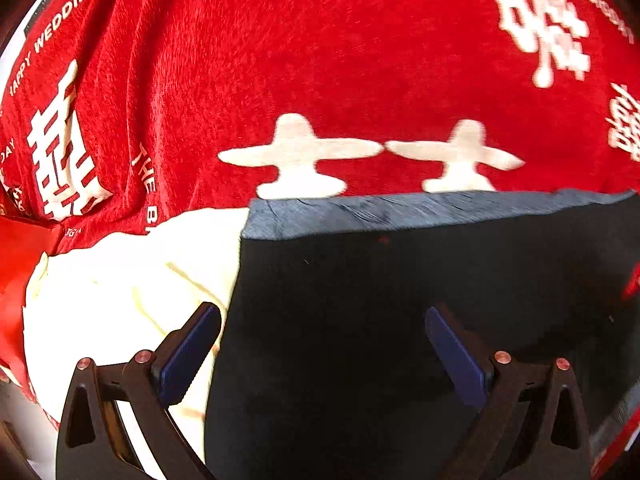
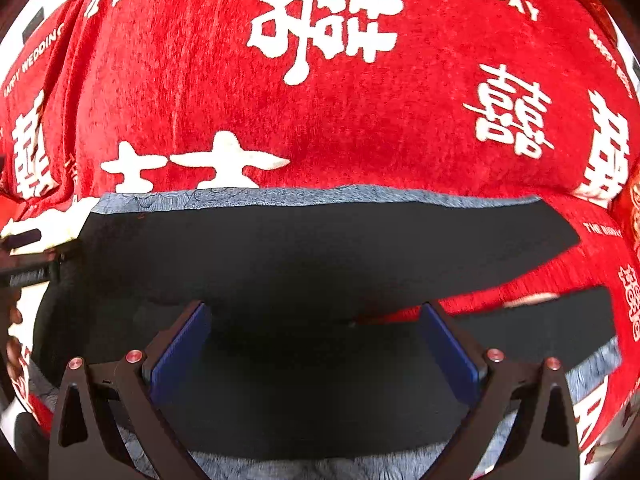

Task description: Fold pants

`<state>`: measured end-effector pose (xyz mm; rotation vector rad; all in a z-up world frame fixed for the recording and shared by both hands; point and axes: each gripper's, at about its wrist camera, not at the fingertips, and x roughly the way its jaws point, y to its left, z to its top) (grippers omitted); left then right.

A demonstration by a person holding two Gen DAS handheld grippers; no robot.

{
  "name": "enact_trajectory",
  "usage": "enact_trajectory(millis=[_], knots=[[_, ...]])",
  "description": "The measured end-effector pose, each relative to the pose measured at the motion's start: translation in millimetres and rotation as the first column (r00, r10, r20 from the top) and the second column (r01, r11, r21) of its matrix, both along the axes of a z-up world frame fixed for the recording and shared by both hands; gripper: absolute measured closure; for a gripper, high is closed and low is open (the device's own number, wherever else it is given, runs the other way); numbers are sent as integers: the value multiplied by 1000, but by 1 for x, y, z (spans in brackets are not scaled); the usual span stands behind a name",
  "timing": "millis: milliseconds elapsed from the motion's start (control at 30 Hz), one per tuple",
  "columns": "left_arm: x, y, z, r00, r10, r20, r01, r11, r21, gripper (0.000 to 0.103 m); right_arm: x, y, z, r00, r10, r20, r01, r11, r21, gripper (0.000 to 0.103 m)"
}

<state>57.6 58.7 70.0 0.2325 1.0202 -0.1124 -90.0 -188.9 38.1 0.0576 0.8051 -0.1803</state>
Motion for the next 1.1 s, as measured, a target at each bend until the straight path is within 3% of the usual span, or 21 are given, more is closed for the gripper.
enact_trajectory(millis=[100, 200, 333, 467, 667, 800, 867, 933, 1000, 1100], knots=[[27, 10, -13, 999, 31, -29, -30, 1000, 7, 0, 13, 2, -8, 1000, 7, -19, -7, 1000, -3, 0], [52, 28, -33, 992, 57, -111, -61, 998, -31, 0, 21, 4, -15, 999, 9, -33, -8, 1000, 13, 0], [73, 50, -48, 978, 37, -204, -70, 985, -160, 0, 26, 8, -22, 999, 24, -38, -23, 1000, 13, 0], [88, 54, -53, 973, -30, -229, -30, 966, -256, 0, 33, 9, -29, 999, 23, -34, -21, 999, 39, 0], [112, 45, -80, 956, -17, -292, -25, 990, -140, 0, 38, 13, -39, 999, 38, -22, -36, 997, 66, 0], [119, 51, -86, 952, -4, -305, -59, 979, -197, 1, 42, 10, -40, 999, 50, -17, -48, 996, 74, 0], [117, 43, -81, 959, -11, -282, -36, 986, -162, 15, 46, 7, -40, 998, 56, -16, -54, 996, 68, 0], [115, 40, -77, 957, -37, -286, -18, 982, -187, 39, 51, 6, -40, 998, 61, -16, -60, 996, 61, 0], [113, 37, -72, 961, -47, -273, -4, 983, -184, 51, 57, 4, -40, 996, 84, -20, -83, 994, 72, 0], [110, 36, -64, 965, -56, -255, 15, 987, -160, 52, 69, -2, -38, 983, 184, -21, -180, 977, 117, 0]])
